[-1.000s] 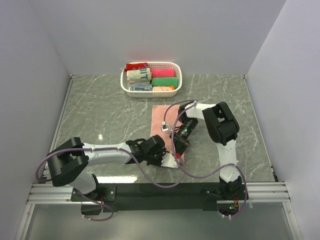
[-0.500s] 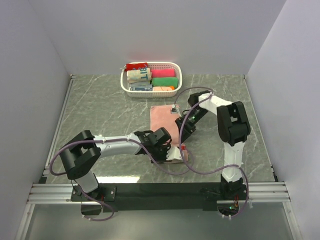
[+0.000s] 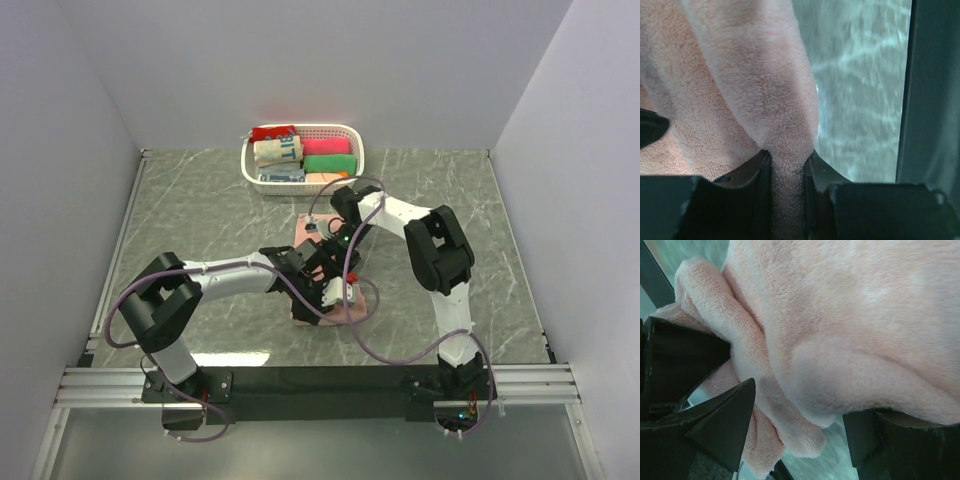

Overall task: Roll the towels
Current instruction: Roll the towel

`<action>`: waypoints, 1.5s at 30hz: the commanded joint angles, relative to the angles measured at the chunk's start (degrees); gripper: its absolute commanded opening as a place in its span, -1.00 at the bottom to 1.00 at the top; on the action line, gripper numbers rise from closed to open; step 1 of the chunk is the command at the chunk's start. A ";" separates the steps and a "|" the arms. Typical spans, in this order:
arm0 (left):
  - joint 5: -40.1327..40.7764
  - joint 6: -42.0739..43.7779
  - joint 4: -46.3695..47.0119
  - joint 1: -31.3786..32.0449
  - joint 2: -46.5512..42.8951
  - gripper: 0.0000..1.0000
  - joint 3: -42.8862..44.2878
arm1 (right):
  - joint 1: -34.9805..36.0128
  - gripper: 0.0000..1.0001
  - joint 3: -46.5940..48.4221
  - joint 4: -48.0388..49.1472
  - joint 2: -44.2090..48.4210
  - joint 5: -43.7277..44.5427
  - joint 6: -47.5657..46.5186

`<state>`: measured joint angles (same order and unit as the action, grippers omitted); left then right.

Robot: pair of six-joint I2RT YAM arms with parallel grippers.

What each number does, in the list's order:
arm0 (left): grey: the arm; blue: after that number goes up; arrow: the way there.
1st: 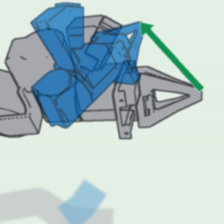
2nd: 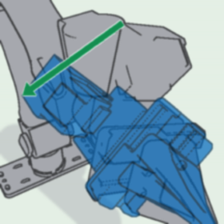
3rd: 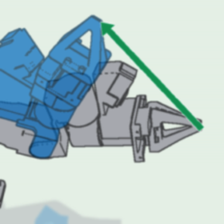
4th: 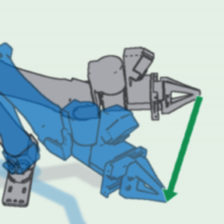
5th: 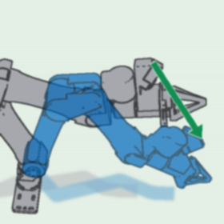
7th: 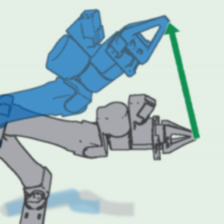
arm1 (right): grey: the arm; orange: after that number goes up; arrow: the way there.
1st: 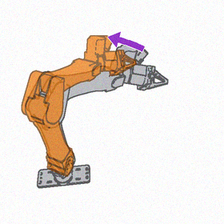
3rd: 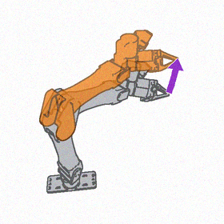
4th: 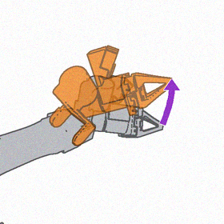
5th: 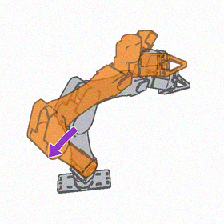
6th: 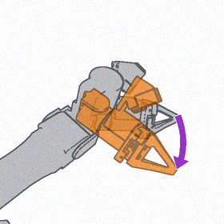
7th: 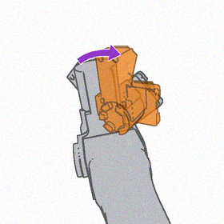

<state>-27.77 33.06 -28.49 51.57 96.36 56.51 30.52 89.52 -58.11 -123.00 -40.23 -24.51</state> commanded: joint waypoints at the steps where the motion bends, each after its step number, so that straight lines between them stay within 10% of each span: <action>1: 0.79 2.35 -19.84 -4.19 4.72 -0.89 -3.95 | 0.15 0.51 3.81 8.10 -5.49 2.18 4.20; 13: -2.28 6.49 -26.44 -11.23 5.77 -0.87 -3.61 | -5.10 0.51 8.58 7.04 -3.49 2.17 7.02; 25: -12.39 14.39 -33.47 -18.25 18.51 -0.89 4.91 | -18.48 0.15 -14.97 8.98 31.84 -6.78 -3.60; 31: -12.92 14.58 -30.75 -21.25 18.43 -0.99 6.07 | -11.90 -0.04 -23.14 10.82 44.84 -4.95 -7.65; 40: -13.89 14.14 -28.03 -21.51 17.72 -0.85 5.54 | 4.78 0.43 -38.77 24.93 65.76 6.72 -11.79; 45: -14.68 13.44 -27.67 -21.60 18.87 -0.81 6.68 | 15.36 0.51 -42.76 34.80 62.37 14.04 -10.05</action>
<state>-52.42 45.19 -60.95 30.17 112.20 64.45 44.60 47.72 -33.80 -57.52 -32.58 -35.44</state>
